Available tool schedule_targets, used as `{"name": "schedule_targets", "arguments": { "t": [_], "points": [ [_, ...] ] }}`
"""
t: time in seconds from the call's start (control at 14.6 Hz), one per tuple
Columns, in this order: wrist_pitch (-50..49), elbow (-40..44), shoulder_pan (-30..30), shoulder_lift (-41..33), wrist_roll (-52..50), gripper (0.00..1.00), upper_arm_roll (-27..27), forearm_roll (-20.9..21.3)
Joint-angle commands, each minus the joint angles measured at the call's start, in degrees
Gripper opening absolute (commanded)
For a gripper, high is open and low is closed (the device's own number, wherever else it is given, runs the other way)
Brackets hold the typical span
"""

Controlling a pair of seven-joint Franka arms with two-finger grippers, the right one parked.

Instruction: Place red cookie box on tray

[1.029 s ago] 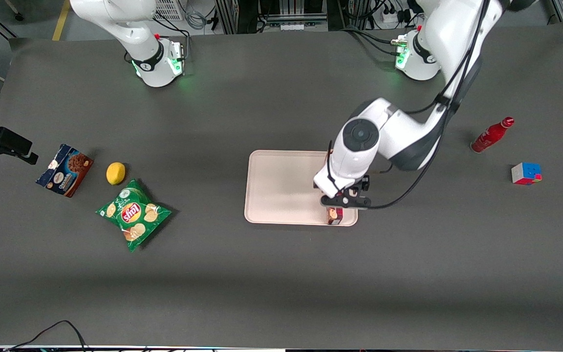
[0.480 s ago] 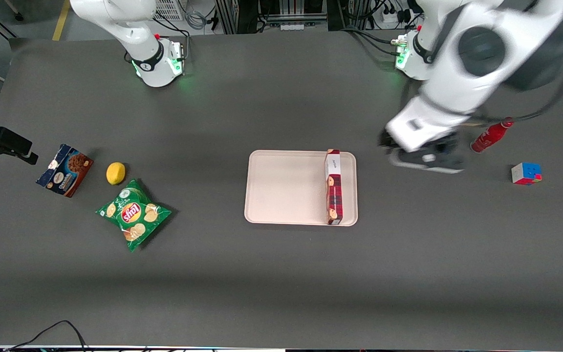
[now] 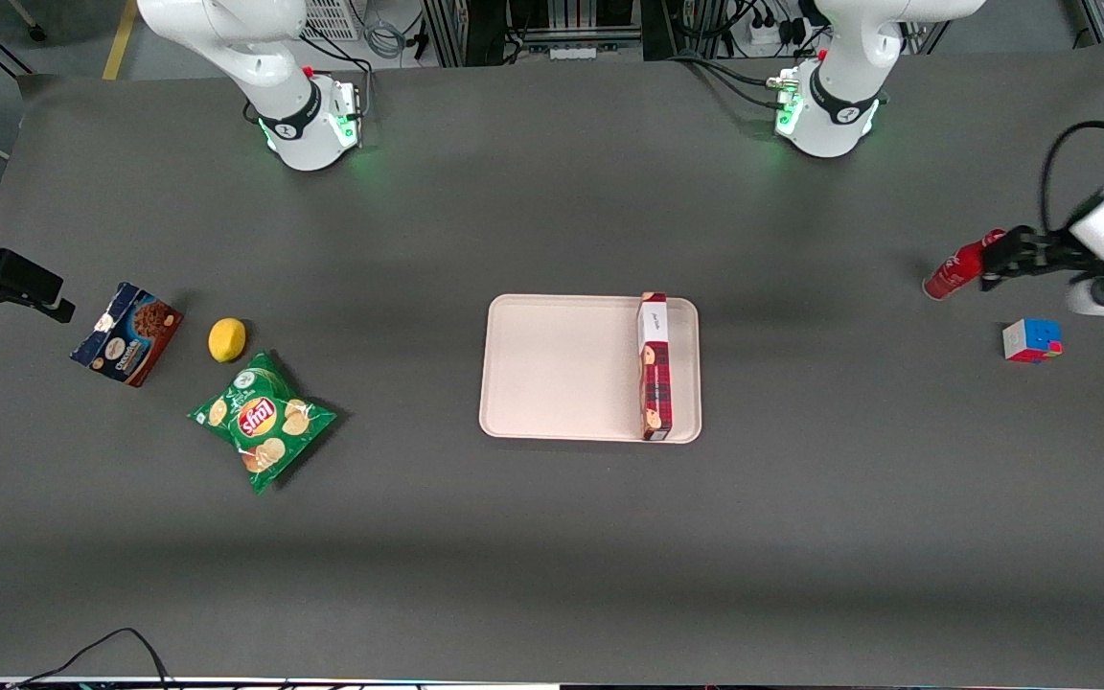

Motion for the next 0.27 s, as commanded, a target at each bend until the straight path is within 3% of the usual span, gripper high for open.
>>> {"name": "schedule_targets", "arguments": {
  "t": [0.0, 0.21],
  "points": [
    [-0.01, 1.15, 4.97, 0.63, 5.01, 1.0, -2.78, -0.91],
    [0.43, 1.24, 4.79, 1.42, 3.78, 1.0, -3.67, -0.91]
  ]
}}
